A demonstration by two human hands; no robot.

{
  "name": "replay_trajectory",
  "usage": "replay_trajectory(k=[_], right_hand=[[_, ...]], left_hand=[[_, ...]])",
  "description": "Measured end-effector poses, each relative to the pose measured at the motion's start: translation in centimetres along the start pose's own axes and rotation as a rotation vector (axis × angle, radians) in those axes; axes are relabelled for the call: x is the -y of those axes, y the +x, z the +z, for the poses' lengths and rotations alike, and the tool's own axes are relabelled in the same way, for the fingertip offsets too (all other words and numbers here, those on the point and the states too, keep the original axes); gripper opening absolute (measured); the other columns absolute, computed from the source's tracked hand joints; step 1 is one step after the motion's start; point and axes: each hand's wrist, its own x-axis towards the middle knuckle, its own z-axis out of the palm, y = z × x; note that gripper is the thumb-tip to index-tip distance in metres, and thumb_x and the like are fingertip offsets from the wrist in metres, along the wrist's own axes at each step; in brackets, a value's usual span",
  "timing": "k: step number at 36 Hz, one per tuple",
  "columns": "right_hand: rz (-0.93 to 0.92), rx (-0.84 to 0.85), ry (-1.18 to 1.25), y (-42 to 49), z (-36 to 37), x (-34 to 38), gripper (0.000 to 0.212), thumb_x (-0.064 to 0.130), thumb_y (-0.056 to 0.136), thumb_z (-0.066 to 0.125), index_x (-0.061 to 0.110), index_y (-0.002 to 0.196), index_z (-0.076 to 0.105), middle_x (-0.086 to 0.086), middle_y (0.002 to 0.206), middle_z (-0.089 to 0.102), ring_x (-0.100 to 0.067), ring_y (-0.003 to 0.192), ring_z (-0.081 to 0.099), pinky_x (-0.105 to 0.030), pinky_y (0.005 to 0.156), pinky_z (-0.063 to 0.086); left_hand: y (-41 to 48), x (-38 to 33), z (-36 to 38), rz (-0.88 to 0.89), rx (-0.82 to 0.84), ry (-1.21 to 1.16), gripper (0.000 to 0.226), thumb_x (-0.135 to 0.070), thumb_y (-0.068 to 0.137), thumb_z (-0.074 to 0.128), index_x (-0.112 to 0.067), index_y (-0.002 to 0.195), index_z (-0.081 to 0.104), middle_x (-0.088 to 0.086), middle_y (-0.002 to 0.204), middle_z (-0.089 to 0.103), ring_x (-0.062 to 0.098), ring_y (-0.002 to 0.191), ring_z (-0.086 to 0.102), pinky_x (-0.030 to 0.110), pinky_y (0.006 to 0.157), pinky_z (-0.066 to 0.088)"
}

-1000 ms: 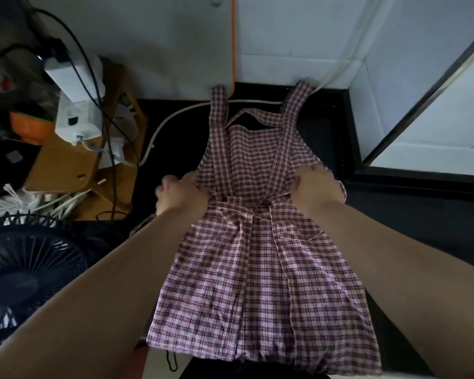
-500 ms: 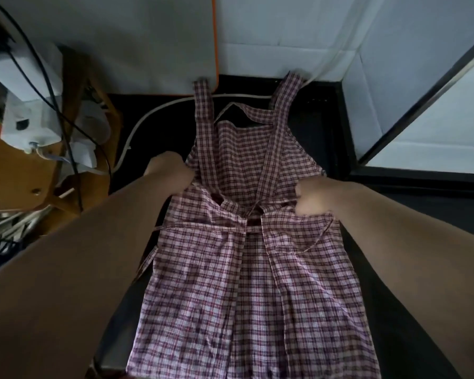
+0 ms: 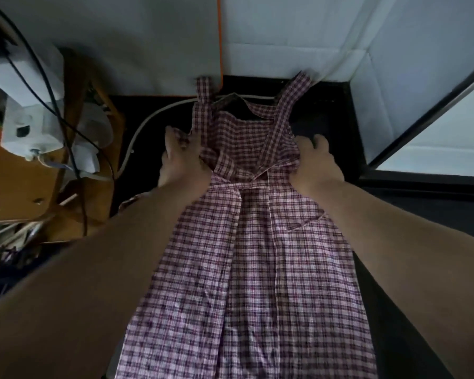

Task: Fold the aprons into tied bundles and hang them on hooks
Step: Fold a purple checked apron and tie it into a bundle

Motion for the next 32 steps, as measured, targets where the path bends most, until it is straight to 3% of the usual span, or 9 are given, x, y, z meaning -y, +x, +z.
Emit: replay_trajectory(k=[3,7,9,12,15,18,23,29,32], right_hand=[[-0.076,-0.141,0.022,-2.6,1.5,0.4,0.057,0.016,0.088,0.057,0.018,0.139,0.032,-0.015,0.144,0.024,-0.034,0.126,0.035,-0.045,0.096,0.042],[-0.269,-0.164,-0.167,-6.4,3.6,0.4,0.027,0.035,0.091,0.053,0.014,0.108,0.055,-0.007,0.109,0.054,-0.026,0.104,0.051,-0.036,0.083,0.043],[-0.28,-0.067,-0.334,-7.9,4.6,0.3,0.034,0.052,0.09,0.049,0.02,0.08,0.05,0.003,0.079,0.055,-0.021,0.082,0.055,-0.031,0.07,0.042],[-0.044,0.256,-0.274,-9.0,5.6,0.4,0.045,0.065,0.086,0.047,0.02,0.08,0.05,0.005,0.074,0.056,-0.017,0.071,0.056,-0.03,0.063,0.048],[0.119,0.439,-0.207,-10.1,6.3,0.3,0.045,0.059,0.09,0.047,0.016,0.077,0.053,0.0,0.076,0.058,-0.018,0.073,0.059,-0.035,0.074,0.053],[0.096,0.476,-0.117,-10.7,6.5,0.3,0.039,0.04,0.097,0.044,0.015,0.068,0.049,0.0,0.07,0.052,-0.014,0.061,0.051,-0.024,0.052,0.042],[0.037,0.485,-0.122,-11.3,6.6,0.1,0.029,0.012,0.095,0.043,0.012,0.069,0.055,0.0,0.074,0.057,-0.015,0.063,0.054,-0.021,0.049,0.038],[-0.114,0.442,0.019,-12.0,6.4,1.6,0.036,0.026,0.1,0.041,0.017,0.065,0.045,0.0,0.065,0.049,-0.011,0.056,0.046,-0.023,0.045,0.031],[-0.142,0.348,0.138,-12.1,5.9,2.1,0.038,0.027,0.099,0.043,0.014,0.063,0.046,-0.002,0.065,0.048,-0.013,0.055,0.045,-0.023,0.046,0.029]], left_hand=[[-4.2,-0.2,1.9,0.128,-0.085,0.075,0.04,-0.033,0.096,0.049,-0.02,0.134,0.043,0.01,0.145,0.024,0.031,0.121,0.042,0.037,0.076,0.044],[-8.3,1.8,4.6,0.105,0.267,0.125,0.044,-0.058,0.086,0.058,-0.022,0.109,0.047,0.0,0.102,0.06,0.021,0.082,0.059,0.035,0.065,0.052],[-9.9,3.0,5.8,0.051,0.336,0.194,0.06,-0.076,0.07,0.058,-0.025,0.101,0.051,-0.004,0.096,0.062,0.019,0.083,0.06,0.038,0.073,0.056],[-11.0,3.2,6.8,0.014,0.333,0.239,0.086,-0.087,0.054,0.054,-0.026,0.114,0.053,-0.005,0.104,0.061,0.019,0.09,0.061,0.038,0.073,0.055],[-12.0,2.8,7.3,-0.013,0.304,0.303,0.085,-0.082,0.064,0.057,-0.02,0.121,0.051,0.0,0.115,0.059,0.023,0.101,0.059,0.033,0.071,0.048],[-12.7,2.4,7.1,-0.023,0.262,0.347,0.067,-0.074,0.077,0.054,-0.018,0.114,0.055,0.0,0.106,0.062,0.022,0.094,0.061,0.031,0.064,0.044],[-14.0,2.1,6.5,0.031,0.283,0.331,0.034,-0.044,0.097,0.041,-0.015,0.098,0.059,0.001,0.087,0.061,0.019,0.073,0.057,0.026,0.054,0.04],[-13.7,0.8,5.9,-0.104,0.351,-0.595,0.032,-0.028,0.099,0.046,-0.012,0.074,0.054,0.006,0.066,0.059,0.018,0.054,0.054,0.029,0.053,0.046],[-13.1,0.8,5.8,-0.046,0.339,-0.601,0.031,-0.034,0.1,0.047,-0.011,0.081,0.058,0.004,0.07,0.063,0.013,0.055,0.061,0.028,0.054,0.053]])
